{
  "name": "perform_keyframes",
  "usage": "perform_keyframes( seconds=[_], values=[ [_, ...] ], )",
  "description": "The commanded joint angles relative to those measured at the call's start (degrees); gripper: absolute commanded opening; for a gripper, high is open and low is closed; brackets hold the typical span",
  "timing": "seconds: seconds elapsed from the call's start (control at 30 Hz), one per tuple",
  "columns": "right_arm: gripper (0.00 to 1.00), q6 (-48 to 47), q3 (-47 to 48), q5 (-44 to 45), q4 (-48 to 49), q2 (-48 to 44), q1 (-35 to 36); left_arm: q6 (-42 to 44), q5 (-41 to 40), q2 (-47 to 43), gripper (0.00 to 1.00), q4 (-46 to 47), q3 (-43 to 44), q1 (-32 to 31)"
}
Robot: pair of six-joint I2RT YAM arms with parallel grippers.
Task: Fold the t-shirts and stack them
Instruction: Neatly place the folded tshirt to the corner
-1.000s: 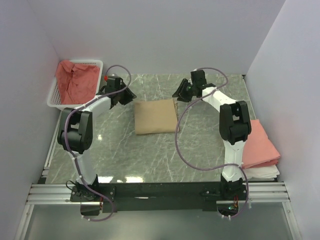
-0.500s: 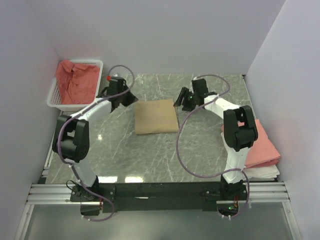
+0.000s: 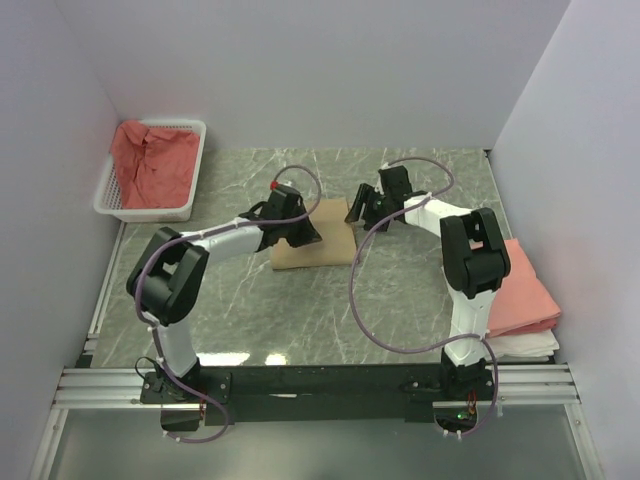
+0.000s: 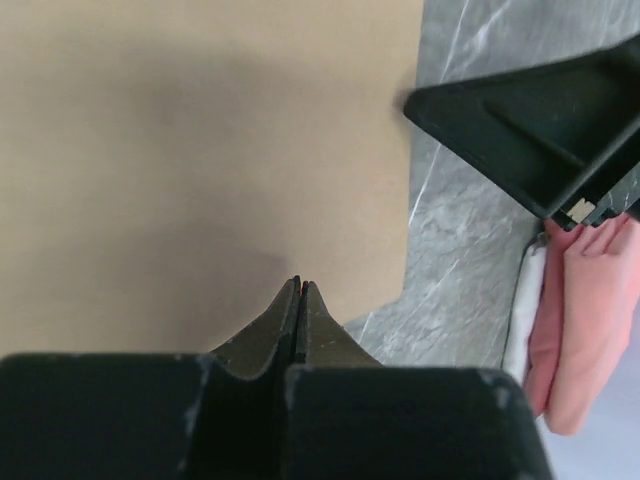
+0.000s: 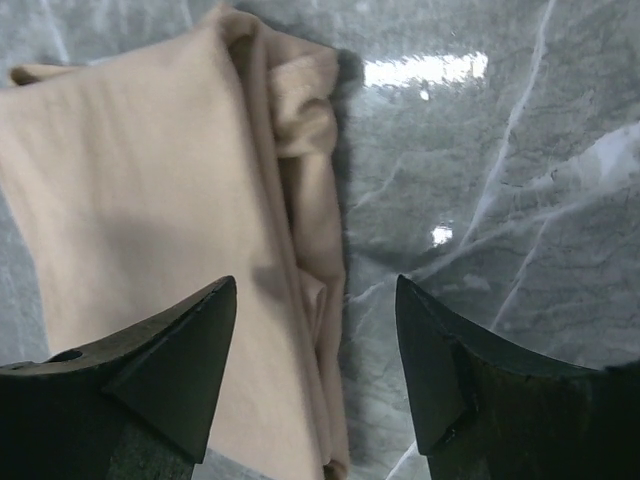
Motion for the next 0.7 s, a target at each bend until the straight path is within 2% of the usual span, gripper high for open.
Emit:
perform_keyframes(
  seconds=[0.0, 0.17, 0.5, 0.67],
  values=[
    [0.72, -1.25, 1.83, -0.30, 1.06, 1.53, 0.36, -0.27, 1.53, 3.29, 0.00, 4.21, 0.57, -1.96],
    [0.72, -1.96, 2.54, -0.83, 0.53, 2.50, 0.88, -0.80, 1.17, 7.43, 0.00, 4.20, 1.02, -2.84],
    [0.68, -2.31, 1.66, 2.86, -0.70, 4.34, 4.75, -1.15, 0.12, 8.50, 0.00, 4.12, -0.12, -3.55],
    [0.57, -0.55, 2.80, 5.50, -2.45, 5.67, 5.28, -0.71, -0.15, 7.62, 0.00, 3.68, -0.30, -3.55]
  ],
)
